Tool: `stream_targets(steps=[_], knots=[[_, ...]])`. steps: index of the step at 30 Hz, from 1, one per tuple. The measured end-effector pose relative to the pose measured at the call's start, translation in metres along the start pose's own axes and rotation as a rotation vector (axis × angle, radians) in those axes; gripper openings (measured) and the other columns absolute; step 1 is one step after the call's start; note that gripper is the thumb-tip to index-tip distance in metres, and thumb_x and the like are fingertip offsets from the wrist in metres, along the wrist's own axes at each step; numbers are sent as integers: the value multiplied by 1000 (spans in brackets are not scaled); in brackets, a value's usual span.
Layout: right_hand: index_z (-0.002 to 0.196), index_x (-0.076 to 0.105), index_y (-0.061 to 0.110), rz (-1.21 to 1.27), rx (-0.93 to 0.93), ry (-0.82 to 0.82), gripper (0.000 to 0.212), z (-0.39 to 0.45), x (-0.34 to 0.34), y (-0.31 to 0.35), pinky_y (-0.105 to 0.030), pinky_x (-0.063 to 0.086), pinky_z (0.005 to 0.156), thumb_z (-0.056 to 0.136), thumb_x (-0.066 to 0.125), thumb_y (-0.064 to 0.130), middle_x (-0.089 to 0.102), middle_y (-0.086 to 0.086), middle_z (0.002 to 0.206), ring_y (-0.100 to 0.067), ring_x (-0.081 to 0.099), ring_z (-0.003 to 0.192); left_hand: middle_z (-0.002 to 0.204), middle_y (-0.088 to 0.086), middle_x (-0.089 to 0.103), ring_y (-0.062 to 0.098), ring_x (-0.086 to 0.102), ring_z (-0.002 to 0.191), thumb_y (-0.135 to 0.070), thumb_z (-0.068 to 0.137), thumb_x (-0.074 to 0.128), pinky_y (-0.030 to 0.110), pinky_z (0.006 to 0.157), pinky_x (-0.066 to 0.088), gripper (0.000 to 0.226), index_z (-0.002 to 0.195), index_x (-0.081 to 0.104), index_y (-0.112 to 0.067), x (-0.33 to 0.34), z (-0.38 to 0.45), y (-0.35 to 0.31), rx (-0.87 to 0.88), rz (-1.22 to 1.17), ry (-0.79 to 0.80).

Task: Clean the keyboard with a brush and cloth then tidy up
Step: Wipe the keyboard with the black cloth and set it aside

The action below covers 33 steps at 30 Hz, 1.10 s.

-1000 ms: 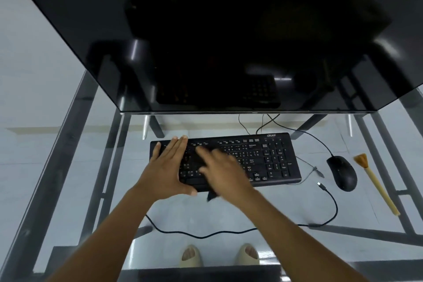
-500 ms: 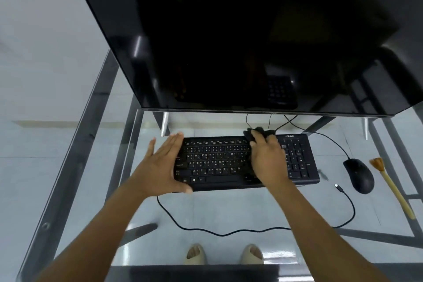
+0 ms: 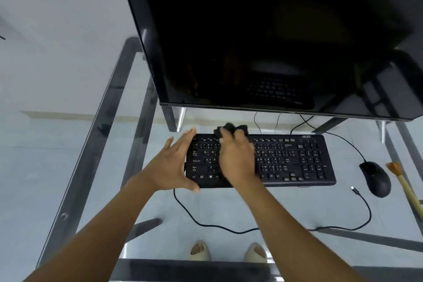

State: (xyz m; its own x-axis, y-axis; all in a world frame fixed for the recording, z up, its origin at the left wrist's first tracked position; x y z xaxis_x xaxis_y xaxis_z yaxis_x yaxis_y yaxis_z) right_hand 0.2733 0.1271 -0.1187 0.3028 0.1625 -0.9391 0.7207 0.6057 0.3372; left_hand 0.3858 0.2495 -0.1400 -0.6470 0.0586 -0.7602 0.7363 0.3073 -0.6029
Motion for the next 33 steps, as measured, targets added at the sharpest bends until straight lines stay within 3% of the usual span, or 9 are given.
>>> stream_targets(steps=[5, 10, 14, 17, 20, 23, 29, 31, 33], knots=[[110, 64, 20, 21, -488, 204, 39, -43, 25, 58, -33, 38, 65, 72, 73, 19, 53, -7, 87, -29, 58, 74, 161, -6, 9, 2, 6, 146, -63, 47, 83, 38, 120, -8, 151, 149, -21, -25, -1, 0, 0, 31, 6, -20], [129, 60, 19, 69, -36, -23, 42, -6, -6, -19, -42, 55, 71, 87, 62, 11, 58, -12, 94, -32, 60, 73, 161, -6, 10, 6, 9, 147, -65, 47, 83, 40, 120, -9, 148, 150, -17, -27, -2, -1, 0, 26, -2, -10], [128, 55, 26, 58, -380, 189, 62, -65, 15, 42, -33, 39, 68, 70, 78, 21, 53, -4, 92, -26, 56, 76, 162, -4, 3, 5, -1, 147, -70, 45, 81, 40, 120, -8, 151, 151, -15, -22, -1, 1, 3, 45, 70, -15], [131, 54, 31, 64, -561, 307, 59, -87, 17, 30, -34, 43, 70, 76, 65, 12, 53, -2, 93, -23, 54, 80, 161, -8, -4, 2, -15, 145, -74, 45, 78, 34, 118, -13, 152, 151, -18, -22, 1, 1, 1, 58, 136, 20], [130, 56, 39, 75, -317, 176, 54, -80, -6, -45, -34, 50, 74, 85, 62, 10, 56, 1, 102, -24, 55, 81, 160, -10, -9, -1, -21, 142, -73, 49, 77, 34, 117, -15, 148, 150, -21, -25, 1, 0, 3, 32, 133, 49], [130, 58, 30, 108, -61, 20, 44, -88, -23, -86, -34, 48, 76, 90, 62, 12, 56, 0, 104, -20, 54, 82, 161, -8, -10, 1, -20, 143, -70, 50, 77, 36, 118, -14, 147, 150, -21, -24, 1, 1, 3, 33, 136, 45], [126, 57, 32, 38, -492, 195, 55, -112, 13, 21, -32, 49, 68, 77, 71, 11, 55, 2, 94, -17, 54, 80, 161, -9, -8, 2, -18, 144, -72, 47, 78, 39, 120, -9, 150, 151, -17, -20, 2, 1, 0, 44, 149, 32], [123, 60, 36, 61, -393, 196, 55, -95, 4, -6, -35, 53, 66, 77, 70, 8, 57, 0, 96, -21, 55, 81, 161, -10, -7, 2, -18, 144, -71, 48, 78, 38, 119, -12, 149, 151, -16, -22, 1, 1, 0, 38, 127, 43], [119, 66, 30, 67, -194, 43, 45, -76, -15, -56, -39, 56, 66, 81, 66, 5, 58, -7, 94, -24, 56, 75, 161, -8, -7, 2, -18, 144, -68, 50, 80, 38, 119, -13, 147, 151, -17, -23, 1, 1, 1, 38, 114, 47]])
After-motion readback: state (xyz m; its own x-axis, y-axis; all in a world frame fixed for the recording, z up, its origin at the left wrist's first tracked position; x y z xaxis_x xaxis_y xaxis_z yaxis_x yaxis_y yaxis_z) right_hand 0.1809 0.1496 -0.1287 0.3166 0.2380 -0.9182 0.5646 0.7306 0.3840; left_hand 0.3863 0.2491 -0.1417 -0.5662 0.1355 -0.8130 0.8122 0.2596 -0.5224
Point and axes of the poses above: each hand's wrist, its own z-axis towards the middle knuckle, its own x-axis out of the palm, y = z × x, the point moved 6 cm from there along z, towards the middle knuckle
